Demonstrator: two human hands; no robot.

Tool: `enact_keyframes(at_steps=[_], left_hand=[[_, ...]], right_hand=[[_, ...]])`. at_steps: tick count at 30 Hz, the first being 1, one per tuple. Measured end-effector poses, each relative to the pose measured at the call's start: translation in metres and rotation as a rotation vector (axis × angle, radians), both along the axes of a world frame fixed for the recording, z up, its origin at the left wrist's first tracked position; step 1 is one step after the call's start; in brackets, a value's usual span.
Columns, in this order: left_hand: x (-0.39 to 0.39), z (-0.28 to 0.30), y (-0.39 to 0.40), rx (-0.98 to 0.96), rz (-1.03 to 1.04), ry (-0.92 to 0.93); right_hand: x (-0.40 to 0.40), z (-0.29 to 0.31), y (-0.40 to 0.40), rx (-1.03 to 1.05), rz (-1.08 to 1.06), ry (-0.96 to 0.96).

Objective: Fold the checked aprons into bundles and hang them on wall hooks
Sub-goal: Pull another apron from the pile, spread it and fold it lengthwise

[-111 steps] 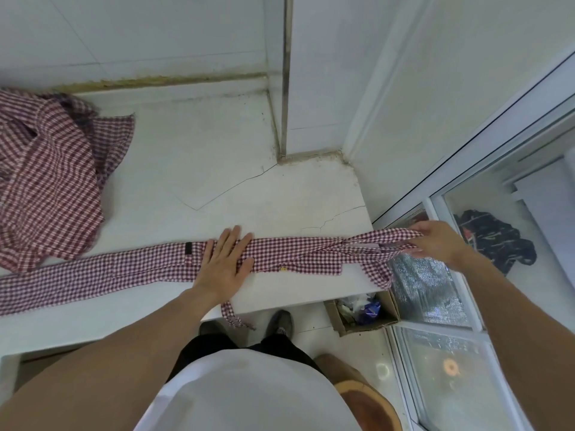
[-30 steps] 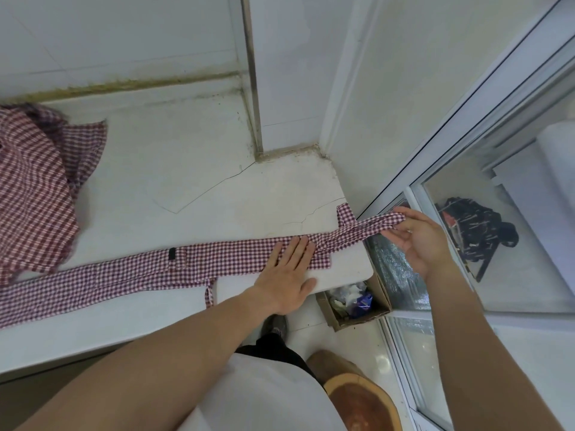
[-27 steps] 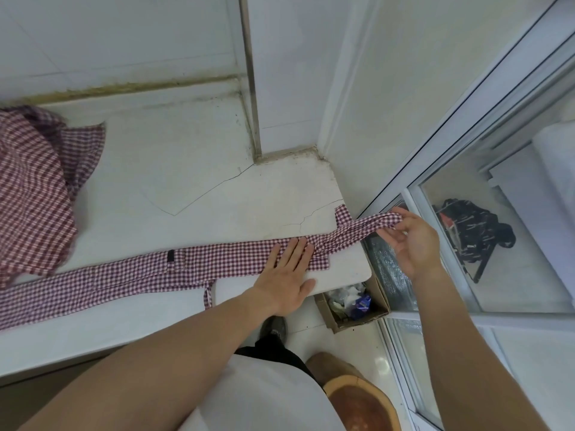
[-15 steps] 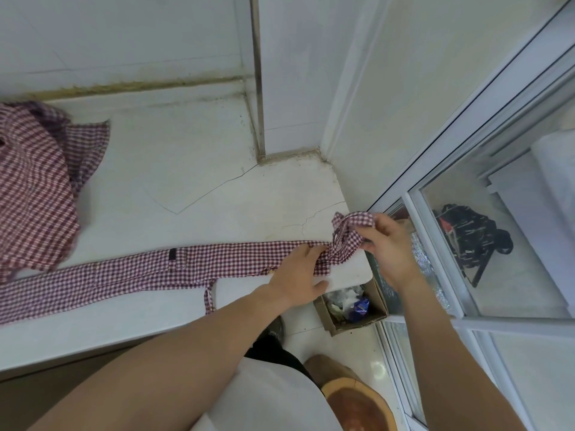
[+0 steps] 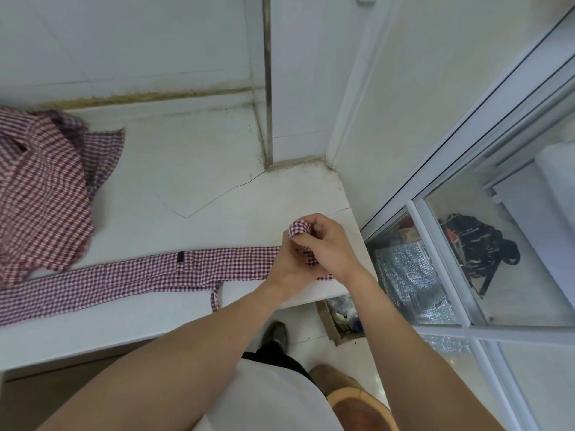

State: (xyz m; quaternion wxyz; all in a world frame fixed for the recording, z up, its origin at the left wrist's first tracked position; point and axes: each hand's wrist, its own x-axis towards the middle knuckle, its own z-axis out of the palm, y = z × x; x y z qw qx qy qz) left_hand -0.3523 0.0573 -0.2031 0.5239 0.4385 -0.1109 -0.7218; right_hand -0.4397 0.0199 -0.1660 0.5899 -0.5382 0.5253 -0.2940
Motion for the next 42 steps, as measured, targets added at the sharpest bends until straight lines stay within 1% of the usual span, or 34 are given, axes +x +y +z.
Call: enact_keyframes(at_steps=[1, 3, 4, 5, 6, 7, 8, 10, 12, 13, 15, 16, 18, 19, 20, 23, 26, 29, 32, 33, 35, 37, 39, 42], left_hand=[[0.002, 0.000, 0.004, 0.001, 0.043, -0.003], [0.008, -0.004, 0.010, -0.024, 0.054, -0.275], [0.011, -0.006, 0.012, -0.040, 0.024, -0.464], [0.012, -0.008, 0.013, -0.037, 0.013, -0.610], [0.015, -0.010, 0.013, -0.023, 0.025, -0.703], [0.018, -0.010, 0.012, -0.001, 0.032, -0.730], [0.020, -0.009, 0.011, 0.013, 0.025, -0.721], [0.027, -0.013, 0.009, 0.047, -0.009, -0.719], [0.033, -0.016, 0.007, 0.094, -0.050, -0.766], [0.037, -0.018, 0.007, 0.120, -0.069, -0.790], [0.045, -0.020, 0.005, 0.119, -0.121, -0.872], [0.048, -0.020, 0.005, 0.089, -0.172, -0.972], [0.053, -0.018, 0.004, 0.039, -0.330, -1.217], [0.055, -0.018, 0.004, 0.028, -0.397, -1.299], [0.056, -0.018, 0.004, 0.023, -0.444, -1.331], [0.057, -0.020, 0.006, 0.002, -0.523, -1.342], [0.055, -0.023, 0.007, -0.033, -0.566, -1.341], [0.056, -0.022, 0.004, -0.024, -0.596, -1.330], [0.059, -0.020, -0.001, -0.003, -0.617, -1.297], [0.060, -0.020, -0.002, -0.001, -0.620, -1.290], [0.063, -0.020, -0.003, 0.002, -0.615, -1.268], [0.064, -0.022, -0.002, -0.002, -0.624, -1.241], [0.066, -0.023, -0.001, -0.020, -0.648, -1.220], [0.070, -0.022, 0.000, -0.059, -0.638, -1.146]], right_hand=[[-0.002, 0.000, 0.000, 0.002, 0.031, -0.012], [-0.007, 0.001, -0.001, 0.012, 0.113, -0.060], [-0.013, 0.001, -0.002, 0.023, 0.136, -0.102], [-0.018, -0.001, -0.003, 0.029, 0.135, -0.146], [-0.023, -0.004, -0.003, 0.023, 0.100, -0.174], [-0.026, -0.008, -0.001, -0.001, 0.025, -0.171], [-0.029, -0.013, 0.002, -0.046, -0.079, -0.115], [-0.034, -0.025, 0.010, -0.167, -0.278, 0.102], [-0.039, -0.035, 0.017, -0.227, -0.366, 0.276], [-0.041, -0.040, 0.018, -0.198, -0.372, 0.315], [-0.043, -0.045, 0.018, -0.064, -0.318, 0.323], [-0.044, -0.048, 0.017, -0.019, -0.272, 0.327], [-0.044, -0.051, 0.016, -0.001, -0.167, 0.381], [-0.044, -0.051, 0.013, 0.017, -0.128, 0.394], [-0.043, -0.049, 0.010, 0.051, -0.092, 0.400], [-0.041, -0.042, -0.006, 0.131, 0.032, 0.433], [-0.037, -0.039, -0.019, 0.130, 0.142, 0.452], [-0.033, -0.038, -0.025, 0.049, 0.092, 0.352], [-0.030, -0.040, -0.017, -0.155, 0.110, 0.358], [-0.031, -0.044, -0.013, -0.185, 0.127, 0.348], [-0.035, -0.048, -0.011, -0.163, 0.148, 0.293], [-0.037, -0.046, -0.013, -0.075, 0.148, 0.254], [-0.037, -0.045, -0.017, -0.034, 0.162, 0.299], [-0.031, -0.045, -0.021, -0.143, 0.232, 0.388]])
